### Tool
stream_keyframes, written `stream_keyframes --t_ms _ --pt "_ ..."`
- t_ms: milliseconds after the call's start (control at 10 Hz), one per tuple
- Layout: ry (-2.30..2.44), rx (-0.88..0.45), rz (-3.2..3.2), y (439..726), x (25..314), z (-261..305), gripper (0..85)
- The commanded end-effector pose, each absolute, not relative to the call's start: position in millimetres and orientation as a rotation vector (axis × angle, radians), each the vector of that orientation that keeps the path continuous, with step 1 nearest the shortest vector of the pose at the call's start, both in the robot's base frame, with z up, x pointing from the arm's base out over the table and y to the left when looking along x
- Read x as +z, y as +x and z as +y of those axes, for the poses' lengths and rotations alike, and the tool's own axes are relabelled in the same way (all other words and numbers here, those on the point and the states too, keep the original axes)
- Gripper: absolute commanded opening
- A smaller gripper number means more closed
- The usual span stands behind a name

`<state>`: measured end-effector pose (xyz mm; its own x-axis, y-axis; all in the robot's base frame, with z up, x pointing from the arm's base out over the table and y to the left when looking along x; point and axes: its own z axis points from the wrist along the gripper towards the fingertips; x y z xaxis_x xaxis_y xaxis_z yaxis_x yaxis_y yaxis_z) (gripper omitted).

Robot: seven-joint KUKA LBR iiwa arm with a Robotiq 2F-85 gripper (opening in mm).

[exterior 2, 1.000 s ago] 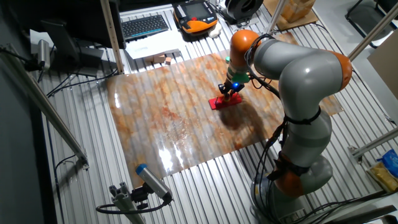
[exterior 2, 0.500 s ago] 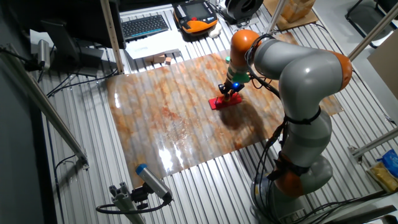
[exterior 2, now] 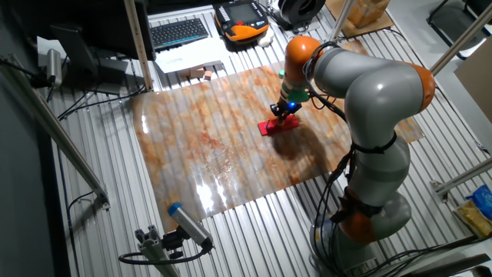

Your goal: Take out one Hanoi block and throw it aside

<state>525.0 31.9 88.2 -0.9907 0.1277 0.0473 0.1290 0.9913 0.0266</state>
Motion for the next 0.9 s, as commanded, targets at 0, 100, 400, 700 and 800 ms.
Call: stream_keyframes --t_ms 0,100,400,700,800 --pt "-0.197 -0.055 -3.085 525.3 89.3 31.8 17.0" --pt "-0.192 -0.06 -3.079 525.7 91.6 31.1 17.0" --pt "-0.189 -0.059 -3.058 526.9 109.4 27.2 17.0" --pt "-0.127 -0.044 -3.043 538.0 133.0 5.2 17.0" --pt "-0.092 -0.027 -3.057 544.7 133.0 -6.1 17.0"
